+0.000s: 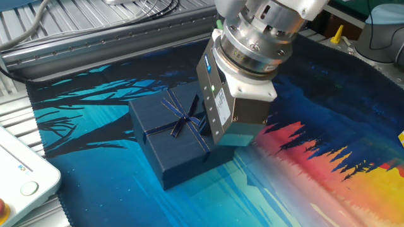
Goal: Slide the outer casing onto the gift box
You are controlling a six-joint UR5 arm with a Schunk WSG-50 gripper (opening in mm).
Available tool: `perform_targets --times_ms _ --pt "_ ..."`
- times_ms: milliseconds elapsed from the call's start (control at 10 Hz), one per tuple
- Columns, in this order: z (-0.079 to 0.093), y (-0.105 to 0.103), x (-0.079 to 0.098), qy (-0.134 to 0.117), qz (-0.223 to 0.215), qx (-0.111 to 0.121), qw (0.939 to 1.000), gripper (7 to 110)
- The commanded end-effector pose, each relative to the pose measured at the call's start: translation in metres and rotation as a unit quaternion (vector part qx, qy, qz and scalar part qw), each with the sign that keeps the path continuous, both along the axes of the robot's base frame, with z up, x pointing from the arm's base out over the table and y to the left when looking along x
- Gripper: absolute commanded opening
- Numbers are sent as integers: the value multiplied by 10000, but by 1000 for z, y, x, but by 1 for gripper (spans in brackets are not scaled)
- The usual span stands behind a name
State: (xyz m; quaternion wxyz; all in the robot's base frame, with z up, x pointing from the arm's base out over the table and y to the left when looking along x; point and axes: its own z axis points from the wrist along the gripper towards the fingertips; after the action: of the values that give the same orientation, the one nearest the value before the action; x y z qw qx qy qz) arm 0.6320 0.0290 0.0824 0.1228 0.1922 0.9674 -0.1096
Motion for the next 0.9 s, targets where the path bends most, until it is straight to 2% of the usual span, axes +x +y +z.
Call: perform_targets --times_ms 0,300,600,800 --pt "25 1 -12 175 -7 -63 9998 7" --pt "69 15 -27 356 -126 -167 9991 7" --pt "111 23 -38 395 -245 -576 9973 7" --pt "112 7 -27 260 -141 -829 9961 7"
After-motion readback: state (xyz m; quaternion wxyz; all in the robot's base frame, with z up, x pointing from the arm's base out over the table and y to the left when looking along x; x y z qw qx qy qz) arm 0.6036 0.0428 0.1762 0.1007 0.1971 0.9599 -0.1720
